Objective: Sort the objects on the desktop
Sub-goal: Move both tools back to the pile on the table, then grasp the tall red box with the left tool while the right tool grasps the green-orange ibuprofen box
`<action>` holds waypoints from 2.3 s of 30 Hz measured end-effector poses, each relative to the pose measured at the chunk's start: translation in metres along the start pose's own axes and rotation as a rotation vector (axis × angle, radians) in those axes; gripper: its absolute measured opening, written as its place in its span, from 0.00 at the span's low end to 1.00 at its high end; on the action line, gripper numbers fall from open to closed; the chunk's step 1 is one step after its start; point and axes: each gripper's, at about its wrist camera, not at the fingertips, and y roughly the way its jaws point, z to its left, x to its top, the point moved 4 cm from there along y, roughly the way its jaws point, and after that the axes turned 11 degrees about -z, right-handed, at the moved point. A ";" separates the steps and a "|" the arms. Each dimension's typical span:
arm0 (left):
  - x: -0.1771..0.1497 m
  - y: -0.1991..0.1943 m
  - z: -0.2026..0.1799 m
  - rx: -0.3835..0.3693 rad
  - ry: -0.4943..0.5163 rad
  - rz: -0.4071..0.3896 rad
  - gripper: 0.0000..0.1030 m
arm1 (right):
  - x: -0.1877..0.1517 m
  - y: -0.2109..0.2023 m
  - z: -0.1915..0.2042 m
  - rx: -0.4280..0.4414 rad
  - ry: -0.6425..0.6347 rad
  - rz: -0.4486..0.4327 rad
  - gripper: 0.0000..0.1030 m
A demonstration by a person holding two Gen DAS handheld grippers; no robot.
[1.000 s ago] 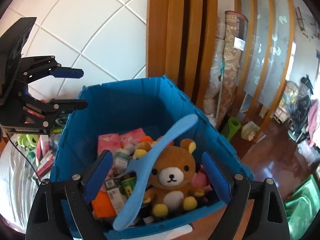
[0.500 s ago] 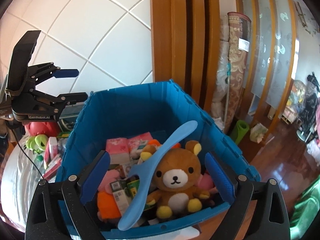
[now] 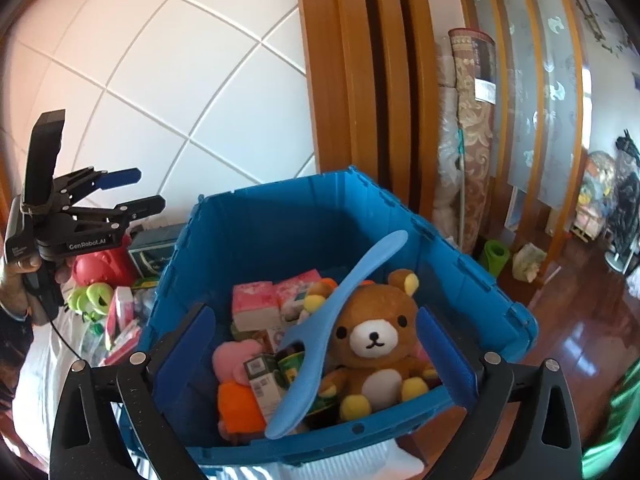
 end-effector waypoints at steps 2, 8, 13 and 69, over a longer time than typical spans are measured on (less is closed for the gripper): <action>-0.011 -0.015 0.007 0.016 -0.029 -0.010 0.68 | -0.003 -0.002 0.009 0.013 0.001 -0.007 0.99; -0.054 -0.075 0.052 0.139 -0.027 -0.025 0.68 | -0.004 -0.016 0.054 0.071 -0.031 -0.050 0.99; -0.103 -0.126 0.109 0.274 -0.033 0.027 0.69 | -0.005 -0.017 0.111 0.161 -0.061 -0.072 1.00; -0.458 0.000 0.187 -0.135 -0.099 0.436 0.41 | -0.299 0.224 0.413 0.592 0.091 0.768 0.92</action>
